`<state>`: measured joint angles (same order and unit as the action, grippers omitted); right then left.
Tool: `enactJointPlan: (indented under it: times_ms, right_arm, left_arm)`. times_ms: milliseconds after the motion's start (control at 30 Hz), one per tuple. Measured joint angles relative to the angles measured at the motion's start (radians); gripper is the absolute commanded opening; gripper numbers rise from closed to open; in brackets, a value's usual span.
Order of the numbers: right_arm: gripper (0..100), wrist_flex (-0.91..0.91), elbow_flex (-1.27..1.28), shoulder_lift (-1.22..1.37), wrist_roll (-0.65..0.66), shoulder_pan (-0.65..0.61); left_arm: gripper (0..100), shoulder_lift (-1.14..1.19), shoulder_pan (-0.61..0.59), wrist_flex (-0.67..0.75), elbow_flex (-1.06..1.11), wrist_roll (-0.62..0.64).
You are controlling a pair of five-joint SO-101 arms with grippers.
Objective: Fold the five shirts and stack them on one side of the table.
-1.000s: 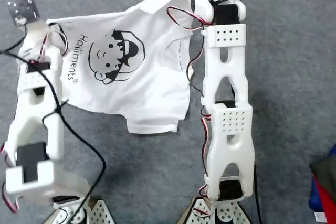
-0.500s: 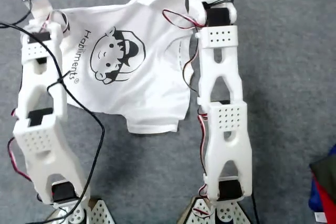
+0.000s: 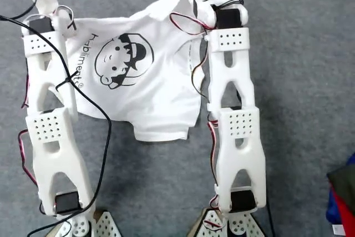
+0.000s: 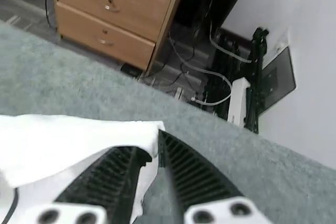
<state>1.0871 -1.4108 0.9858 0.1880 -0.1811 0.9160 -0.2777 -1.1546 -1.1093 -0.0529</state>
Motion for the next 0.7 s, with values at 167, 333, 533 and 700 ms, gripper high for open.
enactJointPlan:
  times_ms: [167,333,533,700]
  right_arm:
    - [0.5,0.236,-0.150,-0.002,0.000,-0.023]
    - [0.5,0.473,-0.212,-0.002,0.097,-0.048]
    - [0.4,0.671,-0.212,-0.002,0.121,-0.055]
    - [0.4,0.684,-0.212,-0.008,0.121,-0.061]
  left_arm:
    - [2,0.006,-0.014,-0.170,-0.140,0.000]
    - [2,0.006,-0.038,-0.316,-0.250,0.000]
    - [2,0.006,-0.095,-0.419,-0.336,0.000]
    - [2,0.006,-0.144,-0.456,-0.344,-0.002]
